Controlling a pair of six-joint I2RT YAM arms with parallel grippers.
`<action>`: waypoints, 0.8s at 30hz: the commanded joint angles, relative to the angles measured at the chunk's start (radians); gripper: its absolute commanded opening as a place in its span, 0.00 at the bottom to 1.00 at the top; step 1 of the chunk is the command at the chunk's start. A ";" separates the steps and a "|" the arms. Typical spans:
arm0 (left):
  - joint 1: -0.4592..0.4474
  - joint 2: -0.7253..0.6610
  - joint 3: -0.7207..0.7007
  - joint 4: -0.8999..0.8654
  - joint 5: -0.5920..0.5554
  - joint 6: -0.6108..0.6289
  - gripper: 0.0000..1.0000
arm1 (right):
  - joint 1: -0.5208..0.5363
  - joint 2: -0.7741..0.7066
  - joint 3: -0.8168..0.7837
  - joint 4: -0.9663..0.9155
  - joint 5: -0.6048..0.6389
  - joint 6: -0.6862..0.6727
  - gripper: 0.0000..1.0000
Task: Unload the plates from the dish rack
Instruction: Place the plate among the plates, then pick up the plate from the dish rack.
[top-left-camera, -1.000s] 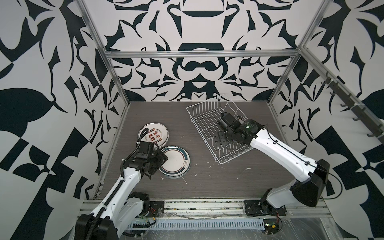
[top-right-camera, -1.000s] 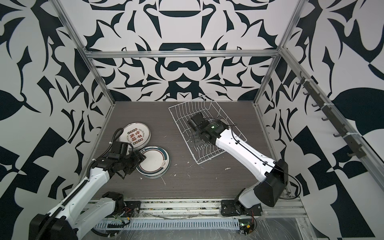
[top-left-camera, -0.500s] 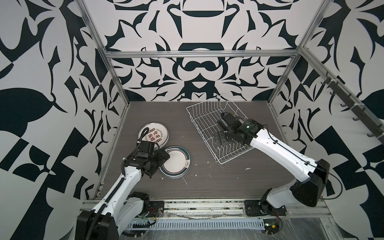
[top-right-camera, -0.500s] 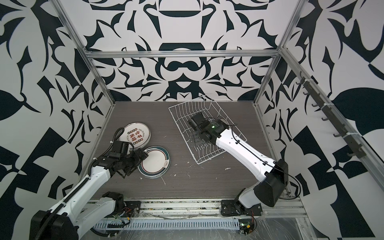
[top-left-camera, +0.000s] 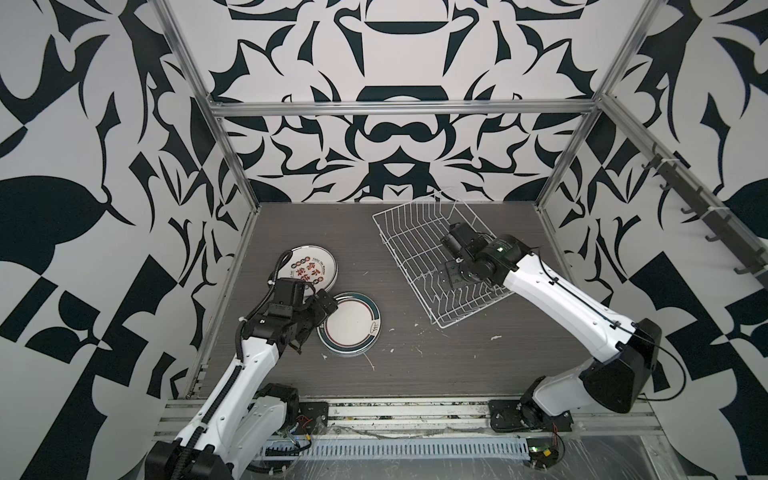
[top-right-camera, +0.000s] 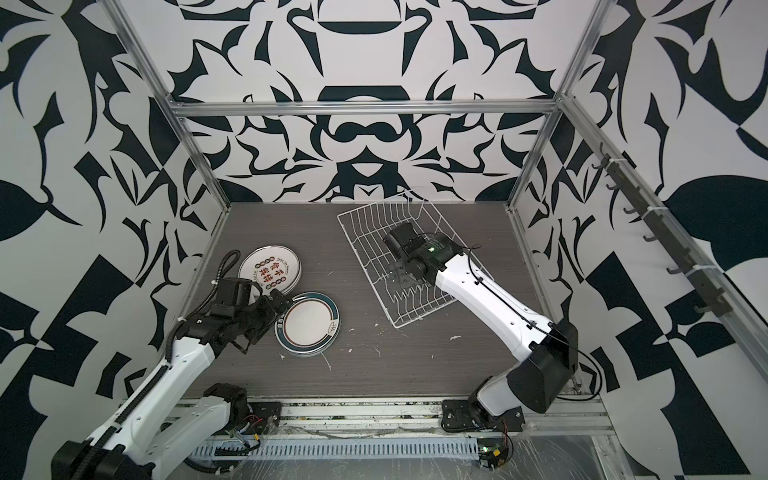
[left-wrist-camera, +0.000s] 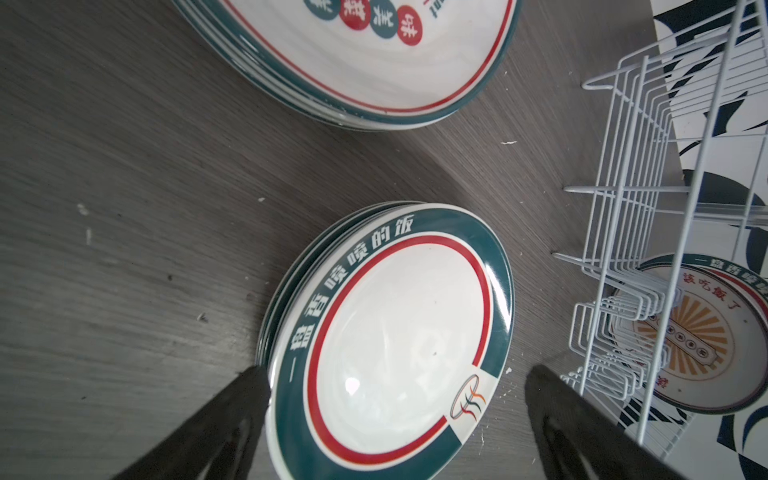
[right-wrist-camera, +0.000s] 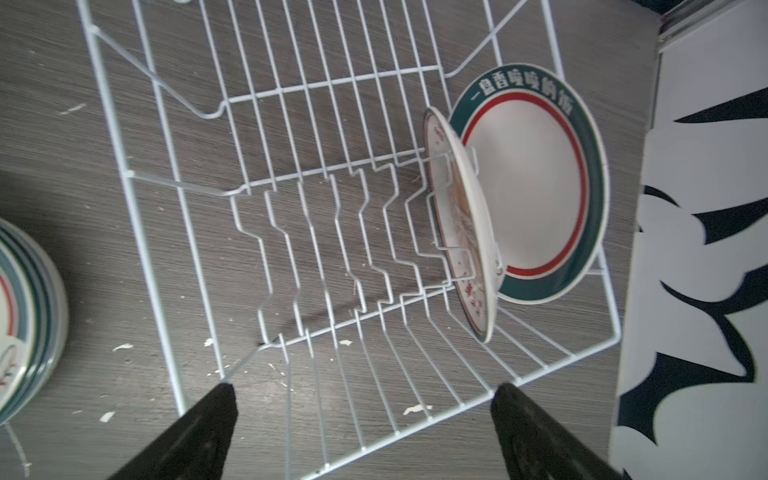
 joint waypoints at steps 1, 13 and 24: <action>0.004 -0.002 0.038 -0.037 -0.012 0.018 0.99 | -0.027 0.024 0.033 -0.046 0.097 -0.051 1.00; 0.004 -0.086 0.040 -0.082 -0.092 0.003 0.99 | -0.097 0.204 0.074 -0.030 0.215 -0.123 0.98; 0.005 -0.135 0.046 -0.131 -0.143 -0.038 0.99 | -0.137 0.346 0.133 -0.004 0.244 -0.137 0.77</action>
